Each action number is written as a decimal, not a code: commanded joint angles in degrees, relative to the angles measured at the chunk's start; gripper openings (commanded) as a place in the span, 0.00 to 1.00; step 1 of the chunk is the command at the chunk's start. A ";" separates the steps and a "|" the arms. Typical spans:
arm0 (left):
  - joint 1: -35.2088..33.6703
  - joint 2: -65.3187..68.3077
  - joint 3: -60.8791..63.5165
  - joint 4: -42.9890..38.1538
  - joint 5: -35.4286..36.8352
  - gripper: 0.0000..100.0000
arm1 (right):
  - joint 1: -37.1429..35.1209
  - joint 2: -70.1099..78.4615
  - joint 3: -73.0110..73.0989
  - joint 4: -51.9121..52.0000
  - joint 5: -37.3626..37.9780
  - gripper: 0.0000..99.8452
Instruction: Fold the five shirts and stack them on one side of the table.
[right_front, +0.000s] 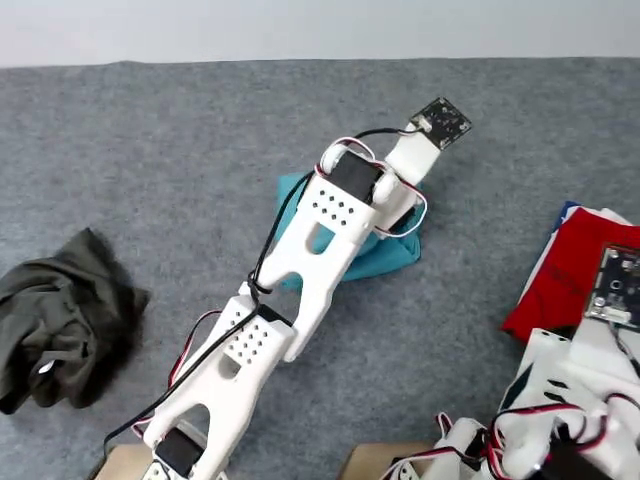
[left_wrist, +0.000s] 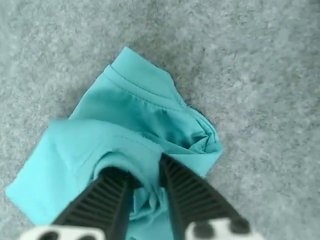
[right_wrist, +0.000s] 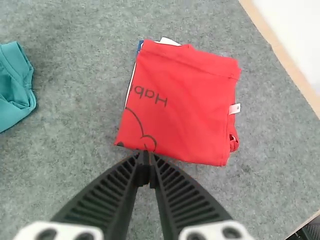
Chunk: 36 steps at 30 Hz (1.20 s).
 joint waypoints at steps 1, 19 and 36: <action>0.44 -1.76 -3.65 0.00 0.53 0.20 | -0.48 -0.22 -0.18 1.01 0.62 0.01; -11.25 -3.34 -7.08 2.73 -1.41 0.07 | -0.48 -0.22 -0.18 1.36 0.62 0.01; -2.20 6.95 -2.42 3.16 -1.76 0.01 | -0.48 -0.22 -0.18 1.27 0.62 0.01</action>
